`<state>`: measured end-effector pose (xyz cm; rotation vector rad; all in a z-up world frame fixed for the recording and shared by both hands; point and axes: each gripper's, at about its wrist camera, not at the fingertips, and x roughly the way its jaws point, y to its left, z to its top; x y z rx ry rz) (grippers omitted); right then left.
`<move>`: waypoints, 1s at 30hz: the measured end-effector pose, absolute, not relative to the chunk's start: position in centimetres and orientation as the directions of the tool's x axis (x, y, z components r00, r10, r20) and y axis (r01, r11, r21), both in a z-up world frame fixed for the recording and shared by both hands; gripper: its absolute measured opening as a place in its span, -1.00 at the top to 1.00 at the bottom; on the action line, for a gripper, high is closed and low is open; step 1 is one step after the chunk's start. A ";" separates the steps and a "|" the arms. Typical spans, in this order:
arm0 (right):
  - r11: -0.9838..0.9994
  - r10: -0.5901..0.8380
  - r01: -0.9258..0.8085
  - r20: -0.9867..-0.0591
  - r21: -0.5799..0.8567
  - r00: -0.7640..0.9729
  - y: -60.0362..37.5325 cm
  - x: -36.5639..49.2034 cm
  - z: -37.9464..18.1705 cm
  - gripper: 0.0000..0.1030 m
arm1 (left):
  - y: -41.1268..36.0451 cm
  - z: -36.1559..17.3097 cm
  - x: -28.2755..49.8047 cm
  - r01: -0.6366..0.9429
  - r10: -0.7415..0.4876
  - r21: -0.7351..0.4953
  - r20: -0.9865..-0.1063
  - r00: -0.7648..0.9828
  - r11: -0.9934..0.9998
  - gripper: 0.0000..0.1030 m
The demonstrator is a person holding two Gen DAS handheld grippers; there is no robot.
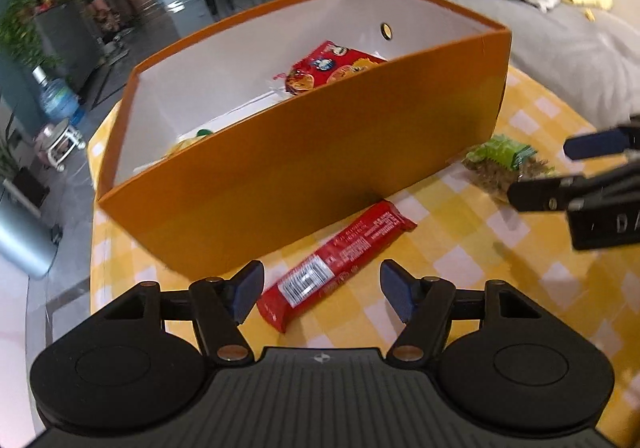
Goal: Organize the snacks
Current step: 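Lower both tools toward the red bar and the green-labelled dried-meat bag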
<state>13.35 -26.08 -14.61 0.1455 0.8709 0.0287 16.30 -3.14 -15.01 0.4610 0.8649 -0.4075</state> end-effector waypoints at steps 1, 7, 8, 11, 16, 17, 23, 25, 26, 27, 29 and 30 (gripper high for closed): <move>0.989 0.084 0.038 -0.761 0.142 0.643 -26.2 13.7 -14.7 -0.50 | -3.2 -15.3 16.7 0.528 -0.152 0.222 -0.804 0.575 0.820 -0.53; 0.988 0.098 0.031 -0.769 0.152 0.631 -26.6 14.8 -15.8 -0.37 | -3.1 -16.6 18.6 0.560 -0.147 0.207 -0.841 0.521 0.802 -0.46; 0.988 0.101 0.030 -0.770 0.154 0.630 -26.6 14.8 -15.9 -0.39 | -3.0 -16.8 18.8 0.560 -0.147 0.201 -0.845 0.514 0.804 -0.42; 0.988 0.102 0.025 -0.767 0.152 0.634 -26.6 14.9 -16.0 -0.38 | -2.5 -17.4 19.4 0.553 -0.164 0.147 -0.865 0.474 0.820 -0.41; 0.991 0.095 0.015 -0.766 0.136 0.635 -26.6 15.1 -16.3 -0.14 | -1.8 -17.0 19.6 0.492 -0.185 0.064 -0.878 0.442 0.868 -0.19; 0.992 0.091 0.013 -0.769 0.129 0.633 -26.6 15.0 -16.4 -0.06 | -1.6 -16.8 19.4 0.481 -0.203 0.029 -0.882 0.425 0.876 -0.15; 0.989 0.128 -0.019 -0.777 0.148 0.616 -26.3 14.2 -16.1 0.08 | -1.2 -16.3 18.0 0.407 -0.315 -0.178 -0.901 0.299 0.896 -0.07; 0.987 0.145 -0.033 -0.775 0.158 0.615 -26.2 13.9 -16.0 0.08 | -1.5 -16.3 17.7 0.405 -0.339 -0.214 -0.902 0.268 0.889 -0.07; 0.986 0.151 -0.040 -0.773 0.161 0.616 -26.1 13.8 -15.9 0.07 | -1.7 -16.3 17.7 0.411 -0.337 -0.209 -0.902 0.269 0.887 -0.08; 0.986 0.152 -0.043 -0.770 0.160 0.620 -26.0 13.8 -15.9 0.07 | -2.0 -16.3 17.7 0.424 -0.327 -0.188 -0.902 0.283 0.886 -0.10; 0.986 0.149 -0.040 -0.762 0.159 0.631 -26.2 13.8 -15.9 -0.05 | -2.4 -16.0 17.8 0.442 -0.297 -0.135 -0.899 0.322 0.887 -0.29; 0.986 0.146 -0.032 -0.756 0.164 0.638 -26.4 13.9 -15.8 -0.10 | -2.7 -15.9 18.0 0.441 -0.282 -0.114 -0.898 0.337 0.890 -0.33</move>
